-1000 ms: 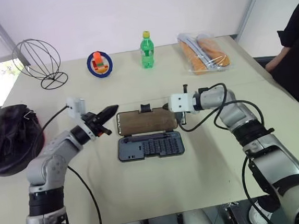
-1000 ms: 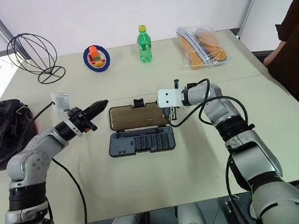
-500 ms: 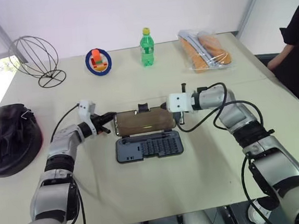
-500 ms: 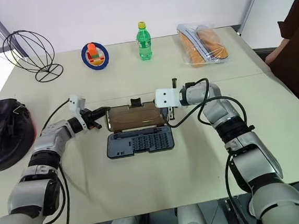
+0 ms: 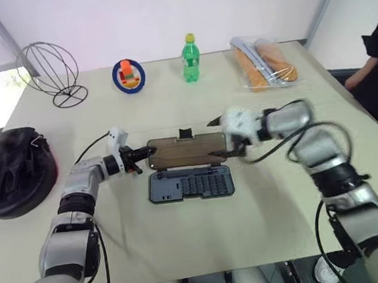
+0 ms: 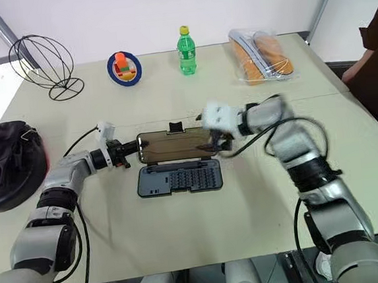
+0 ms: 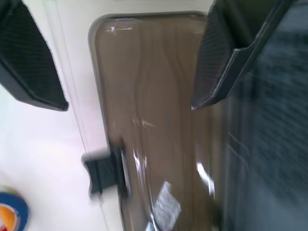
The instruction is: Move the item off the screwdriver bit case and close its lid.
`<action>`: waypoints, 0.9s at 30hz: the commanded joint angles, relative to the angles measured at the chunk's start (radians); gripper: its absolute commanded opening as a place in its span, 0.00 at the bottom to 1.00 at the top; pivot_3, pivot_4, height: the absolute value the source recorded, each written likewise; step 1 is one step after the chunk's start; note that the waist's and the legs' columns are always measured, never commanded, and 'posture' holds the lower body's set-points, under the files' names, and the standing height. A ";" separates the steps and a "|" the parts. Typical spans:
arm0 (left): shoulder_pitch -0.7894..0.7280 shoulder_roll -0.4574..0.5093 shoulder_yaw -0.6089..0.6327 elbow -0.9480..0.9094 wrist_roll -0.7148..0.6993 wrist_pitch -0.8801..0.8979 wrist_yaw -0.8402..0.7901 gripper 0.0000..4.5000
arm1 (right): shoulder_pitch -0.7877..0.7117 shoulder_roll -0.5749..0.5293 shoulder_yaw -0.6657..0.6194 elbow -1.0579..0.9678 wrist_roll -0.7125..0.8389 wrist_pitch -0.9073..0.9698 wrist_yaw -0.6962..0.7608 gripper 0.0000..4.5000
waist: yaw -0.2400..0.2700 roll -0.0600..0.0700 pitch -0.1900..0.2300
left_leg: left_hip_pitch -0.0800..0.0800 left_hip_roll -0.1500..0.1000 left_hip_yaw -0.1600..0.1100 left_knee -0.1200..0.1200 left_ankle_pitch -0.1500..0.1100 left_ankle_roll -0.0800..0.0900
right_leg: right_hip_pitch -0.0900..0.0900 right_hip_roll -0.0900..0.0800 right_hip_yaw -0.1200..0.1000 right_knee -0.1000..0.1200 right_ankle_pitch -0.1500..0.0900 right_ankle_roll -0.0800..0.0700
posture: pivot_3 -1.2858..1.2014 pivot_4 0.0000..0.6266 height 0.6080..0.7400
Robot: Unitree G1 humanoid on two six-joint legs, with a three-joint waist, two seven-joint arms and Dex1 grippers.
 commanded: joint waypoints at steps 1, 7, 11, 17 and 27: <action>-0.006 0.032 0.016 -0.140 -0.035 0.036 -0.045 0.00 | -0.071 0.025 -0.283 -0.174 0.380 0.312 -0.079 0.88 | 0.008 0.000 0.000 | -0.001 0.000 0.000 0.000 0.000 0.000 | -0.001 -0.001 0.000 0.000 0.000 0.000 | 0.52 0.24 1.00; 0.177 0.197 -0.126 -0.671 -0.154 0.341 -0.258 0.00 | -0.032 0.041 -0.405 -0.249 0.568 0.458 -0.257 0.88 | 0.011 0.001 0.000 | -0.001 0.000 0.001 -0.002 -0.004 0.006 | -0.001 -0.003 0.001 0.000 0.000 -0.001 | 0.52 0.24 1.00; 0.322 0.332 -0.190 -0.910 -0.187 0.406 -0.336 0.00 | 0.008 0.002 -0.364 -0.270 0.562 0.445 -0.298 0.88 | 0.011 0.002 0.001 | -0.001 -0.001 0.004 -0.002 -0.004 0.007 | -0.004 -0.004 0.004 0.002 0.000 -0.001 | 0.52 0.24 1.00; 0.039 0.206 -0.027 -0.621 -0.225 0.397 -0.128 0.00 | 0.132 -0.087 -0.135 -0.379 0.449 0.389 -0.299 0.88 | 0.038 -0.002 0.003 | -0.001 0.000 0.001 0.006 -0.004 0.007 | -0.001 -0.001 -0.002 0.008 0.000 -0.001 | 0.52 0.24 1.00; -0.223 0.026 -0.159 -0.099 0.012 0.050 -0.159 0.00 | 0.258 -0.036 0.271 -0.490 0.239 0.295 -0.377 0.11 | 0.024 -0.003 0.003 | -0.001 -0.001 0.003 0.013 -0.002 0.004 | 0.001 -0.002 -0.001 0.009 0.000 0.000 | 0.52 0.24 1.00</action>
